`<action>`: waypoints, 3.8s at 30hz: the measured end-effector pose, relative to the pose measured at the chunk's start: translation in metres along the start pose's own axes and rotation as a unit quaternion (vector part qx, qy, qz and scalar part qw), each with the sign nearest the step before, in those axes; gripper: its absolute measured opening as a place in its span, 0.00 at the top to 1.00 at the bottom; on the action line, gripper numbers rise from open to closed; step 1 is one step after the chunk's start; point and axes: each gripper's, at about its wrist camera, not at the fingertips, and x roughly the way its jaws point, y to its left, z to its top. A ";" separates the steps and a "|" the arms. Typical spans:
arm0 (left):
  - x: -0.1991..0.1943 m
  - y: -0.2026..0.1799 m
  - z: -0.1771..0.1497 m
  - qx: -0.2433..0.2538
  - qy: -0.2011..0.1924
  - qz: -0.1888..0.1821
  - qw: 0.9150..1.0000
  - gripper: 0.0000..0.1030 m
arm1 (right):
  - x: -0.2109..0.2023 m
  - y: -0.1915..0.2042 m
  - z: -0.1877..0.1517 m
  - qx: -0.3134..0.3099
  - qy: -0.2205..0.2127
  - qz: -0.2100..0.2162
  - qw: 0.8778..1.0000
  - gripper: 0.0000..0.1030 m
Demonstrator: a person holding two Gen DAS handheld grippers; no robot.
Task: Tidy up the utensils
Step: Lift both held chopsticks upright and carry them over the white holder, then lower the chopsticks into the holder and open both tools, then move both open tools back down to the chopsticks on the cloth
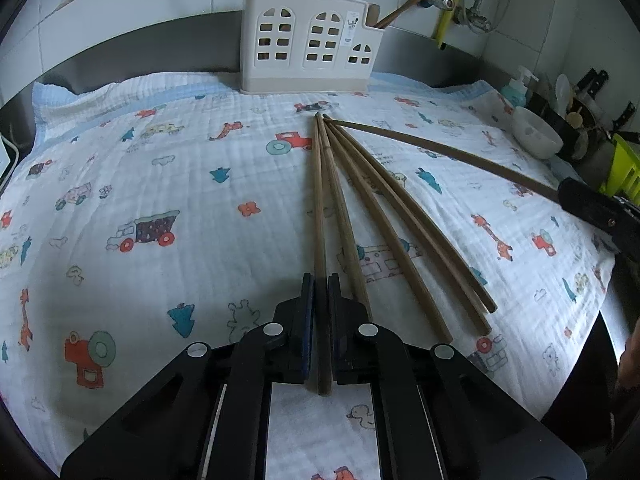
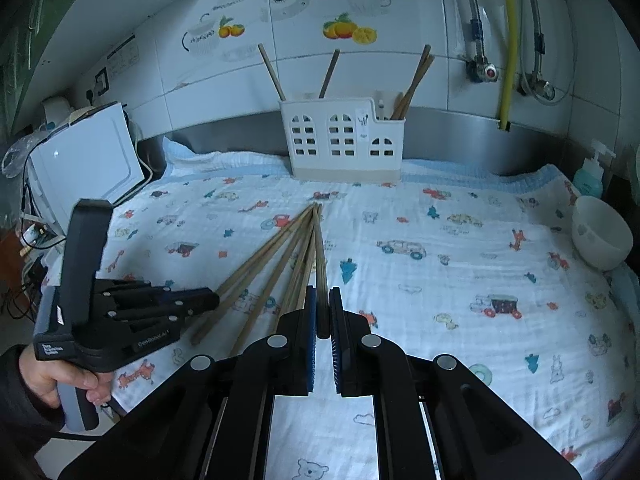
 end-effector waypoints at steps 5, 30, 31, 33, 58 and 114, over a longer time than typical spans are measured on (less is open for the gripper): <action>-0.013 0.011 0.011 -0.017 -0.018 -0.028 0.999 0.95 | -0.006 -0.001 0.015 -0.008 -0.011 0.004 1.000 0.94; -0.069 0.025 0.124 0.037 -0.113 -0.038 0.992 0.95 | -0.018 -0.019 0.170 -0.059 -0.062 0.038 0.996 0.94; -0.070 0.025 0.128 0.039 -0.114 -0.040 0.992 0.95 | -0.018 -0.020 0.175 -0.062 -0.063 0.033 0.996 0.94; -0.073 0.025 0.142 0.045 -0.118 -0.040 0.991 0.95 | -0.016 -0.024 0.192 -0.067 -0.066 0.023 0.995 0.94; -0.142 -0.002 0.310 0.090 -0.281 -0.011 0.955 0.96 | 0.032 -0.057 0.314 -0.053 -0.144 -0.040 0.987 0.94; -0.133 0.028 0.112 0.012 -0.208 0.015 0.978 0.28 | -0.023 0.013 0.087 -0.068 -0.040 0.055 0.995 0.85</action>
